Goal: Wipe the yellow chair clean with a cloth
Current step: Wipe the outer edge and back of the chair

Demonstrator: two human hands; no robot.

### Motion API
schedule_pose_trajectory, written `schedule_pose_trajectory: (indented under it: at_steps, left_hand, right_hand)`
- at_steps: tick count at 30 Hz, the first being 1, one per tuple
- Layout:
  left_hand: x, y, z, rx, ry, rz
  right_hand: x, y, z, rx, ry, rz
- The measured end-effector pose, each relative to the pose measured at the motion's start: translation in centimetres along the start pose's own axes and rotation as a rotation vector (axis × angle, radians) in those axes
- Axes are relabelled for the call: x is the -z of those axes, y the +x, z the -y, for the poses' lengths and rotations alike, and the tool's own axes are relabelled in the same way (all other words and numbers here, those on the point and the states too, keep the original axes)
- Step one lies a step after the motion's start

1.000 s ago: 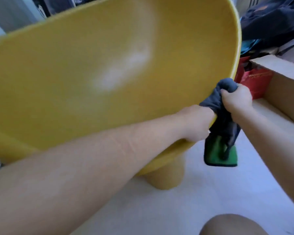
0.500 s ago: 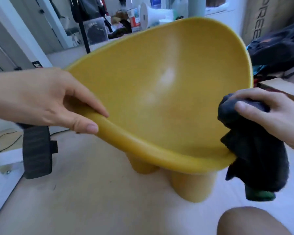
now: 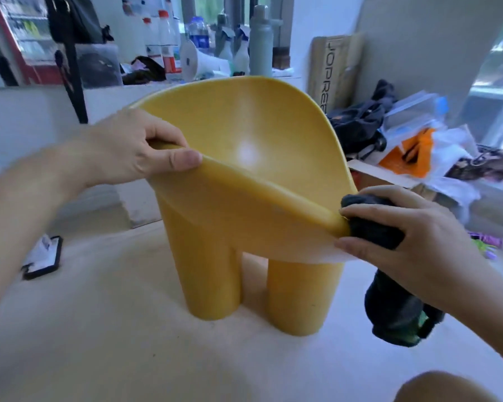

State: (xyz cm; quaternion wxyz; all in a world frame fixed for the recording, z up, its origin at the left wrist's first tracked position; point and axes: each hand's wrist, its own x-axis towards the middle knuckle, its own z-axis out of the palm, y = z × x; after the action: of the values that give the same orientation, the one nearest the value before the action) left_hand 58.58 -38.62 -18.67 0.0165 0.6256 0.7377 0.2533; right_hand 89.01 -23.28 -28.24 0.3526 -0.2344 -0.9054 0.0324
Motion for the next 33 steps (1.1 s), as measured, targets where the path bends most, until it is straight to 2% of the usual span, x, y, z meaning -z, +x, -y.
schedule_pose_trajectory:
  at_steps: [3, 8, 15, 18, 22, 28, 33]
  left_hand:
    - [-1.2, -0.3, 0.3, -0.102, -0.042, -0.077]
    - [-3.4, 0.6, -3.2, -0.141, 0.099, -0.120]
    - [-7.5, 3.1, -11.2, -0.144, 0.418, -0.166]
    - [-8.9, 4.7, -14.2, -0.123, 0.525, -0.135]
    - [-10.6, 7.6, -17.3, -0.090, 0.651, -0.103]
    - [-13.1, 11.7, -21.1, -0.004, 0.784, -0.022]
    - [-14.0, 13.6, -22.4, 0.068, 0.884, 0.030]
  right_hand:
    - [-0.5, -0.4, 0.6, -0.065, -0.006, -0.057]
    - [0.1, -1.0, -3.6, -0.154, 0.041, -0.114]
    - [1.0, -0.5, -12.0, -0.271, 0.203, -0.112]
    - [0.4, 0.5, -15.8, -0.313, 0.288, -0.122]
    - [-0.6, 2.2, -20.2, -0.286, 0.395, -0.134]
    - [-2.8, 4.6, -24.3, -0.354, 0.736, -0.212]
    - [-5.2, 7.2, -27.2, -0.419, 1.055, -0.144]
